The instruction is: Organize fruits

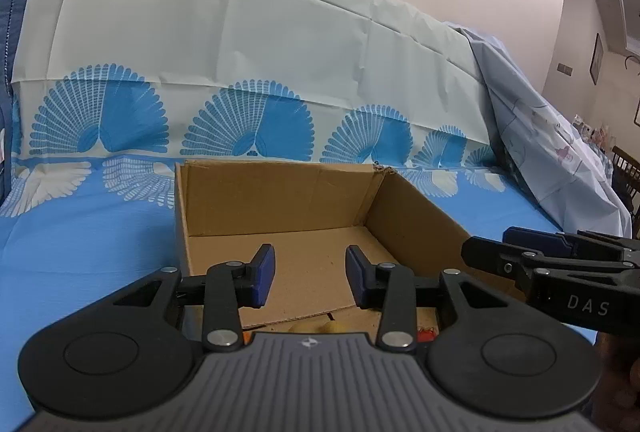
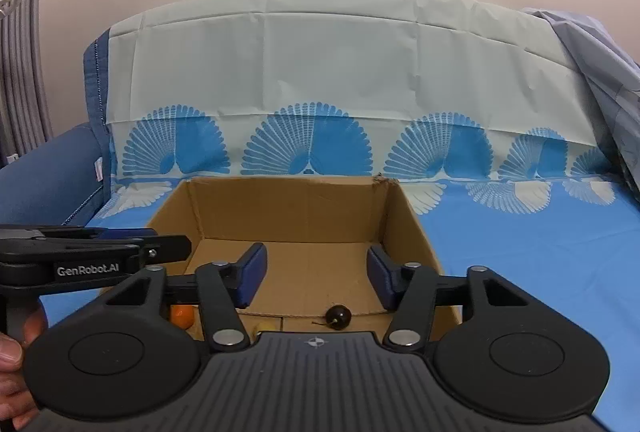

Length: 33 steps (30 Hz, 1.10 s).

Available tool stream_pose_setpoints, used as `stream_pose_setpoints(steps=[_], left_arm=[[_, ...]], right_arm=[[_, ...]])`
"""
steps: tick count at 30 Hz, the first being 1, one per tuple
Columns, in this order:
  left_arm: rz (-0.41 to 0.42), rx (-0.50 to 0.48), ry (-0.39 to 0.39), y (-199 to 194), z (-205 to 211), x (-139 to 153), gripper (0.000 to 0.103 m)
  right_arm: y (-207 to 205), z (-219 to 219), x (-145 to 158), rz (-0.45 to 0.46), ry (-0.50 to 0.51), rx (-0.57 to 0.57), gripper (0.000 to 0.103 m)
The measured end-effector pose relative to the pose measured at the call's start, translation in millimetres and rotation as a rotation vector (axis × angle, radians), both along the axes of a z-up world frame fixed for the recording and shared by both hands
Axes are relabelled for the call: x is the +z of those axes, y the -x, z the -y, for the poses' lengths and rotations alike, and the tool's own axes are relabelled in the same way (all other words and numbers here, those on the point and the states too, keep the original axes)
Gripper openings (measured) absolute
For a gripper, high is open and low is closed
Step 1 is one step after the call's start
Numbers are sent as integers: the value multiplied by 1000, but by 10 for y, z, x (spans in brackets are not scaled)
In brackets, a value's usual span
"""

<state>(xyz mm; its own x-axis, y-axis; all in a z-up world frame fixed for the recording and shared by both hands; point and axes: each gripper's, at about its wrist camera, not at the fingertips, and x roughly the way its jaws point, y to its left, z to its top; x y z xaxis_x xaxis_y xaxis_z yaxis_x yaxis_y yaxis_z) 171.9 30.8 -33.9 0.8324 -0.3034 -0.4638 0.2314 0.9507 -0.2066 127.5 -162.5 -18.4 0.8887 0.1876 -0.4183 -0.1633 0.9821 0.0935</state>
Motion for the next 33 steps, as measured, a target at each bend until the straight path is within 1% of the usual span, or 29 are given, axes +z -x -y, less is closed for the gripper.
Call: stream_pose_setpoints(steps=[1,2,3,4,5,6,7,9,10,11,15,17,21,23,24,25,27,29,31,33], left_arm=[[3,5,1,13,1,7,45],[12,12,1,40,-4,17,51],[24,17,-2,68,-10,31,56],[42,21,-10,111,-12,48,64],[56,21,-21,161,-14,54,70],[65,21,-33,201,-11,58,72],[77,25,-51,258,-5,65,75],[96,32,-71,359,-1,86,79],[110,37,-76,435,2,100,83],[124,45,-83,496,7,114,84],[182,56,-143,810,62,198,85],[188,73,-160,942,78,226,85],[163,133,-150,1202,79,266,88],[136,158,-142,1314,82,277,103],[122,166,-134,1355,82,280,103],[89,170,-122,1397,80,274,103],[28,171,-95,1435,63,260,103],[-30,193,-73,1488,49,240,103],[-81,224,-76,1528,65,220,103],[-108,240,-80,1563,79,202,103]], right_arm=[[6,10,-3,0,2,-6,66],[12,24,-10,-2,5,-11,69],[15,36,-17,-6,10,-16,75],[18,50,-28,-11,13,-19,83],[22,68,-37,-19,14,-21,87],[34,92,-43,-25,14,-25,94],[51,112,-45,-26,16,-32,98],[115,162,-25,-20,15,-50,102],[160,197,-5,-14,6,-57,102],[211,234,18,-8,-6,-65,102],[421,337,96,-1,-30,-110,102],[528,375,112,-5,-39,-120,102],[749,357,127,-7,-4,-116,102],[867,332,135,-6,23,-105,102],[918,323,142,-7,32,-100,102],[982,320,146,-10,35,-97,102],[1074,329,160,-17,27,-97,102],[1177,358,155,-25,10,-103,102],[1252,390,112,-33,-8,-114,102],[1245,398,95,-83,-8,-138,102]])
